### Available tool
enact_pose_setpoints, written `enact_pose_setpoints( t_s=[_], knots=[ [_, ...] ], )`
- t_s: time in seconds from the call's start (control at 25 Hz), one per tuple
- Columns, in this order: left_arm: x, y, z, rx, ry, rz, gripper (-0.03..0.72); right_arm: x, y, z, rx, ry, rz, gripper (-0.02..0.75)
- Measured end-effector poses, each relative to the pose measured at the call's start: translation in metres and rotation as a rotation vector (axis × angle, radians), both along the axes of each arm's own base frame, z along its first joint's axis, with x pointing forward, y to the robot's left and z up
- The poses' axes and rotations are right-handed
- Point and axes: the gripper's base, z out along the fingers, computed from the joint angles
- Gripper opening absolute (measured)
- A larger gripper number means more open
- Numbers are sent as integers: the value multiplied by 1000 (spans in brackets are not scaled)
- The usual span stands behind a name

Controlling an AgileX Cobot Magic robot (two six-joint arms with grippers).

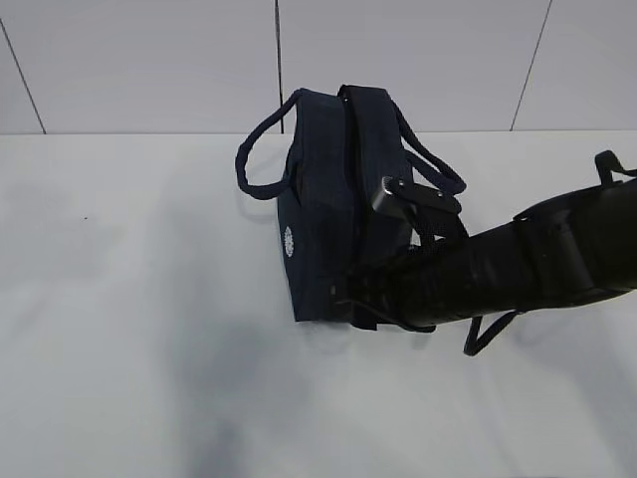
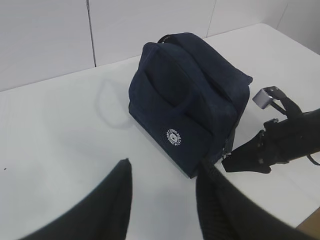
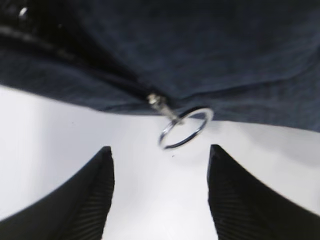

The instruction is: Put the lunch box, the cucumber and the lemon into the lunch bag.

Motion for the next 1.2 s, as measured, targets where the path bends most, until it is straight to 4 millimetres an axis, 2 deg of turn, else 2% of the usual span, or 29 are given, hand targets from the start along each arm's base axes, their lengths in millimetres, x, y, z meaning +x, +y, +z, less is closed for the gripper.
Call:
enact_pose_setpoints(
  t_s=[0.4,0.6,0.76,0.96,1.2],
  knots=[
    [0,0,-1,3,6,-2,308,4,-4,-1,-10,3,-77,440],
    [0,0,-1,3,6,-2,308,4,-4,-8,-25,15,-69,365],
    [0,0,-1,2,8,-2,308,4,-3,-12,-28,20,-58,347],
    [-1,0,-1,0,18,-5,308,8,-1,-8,-22,4,-55,321],
    [-1,0,-2,4,30,-9,308,9,-1,-8,-33,-10,-44,236]
  ],
)
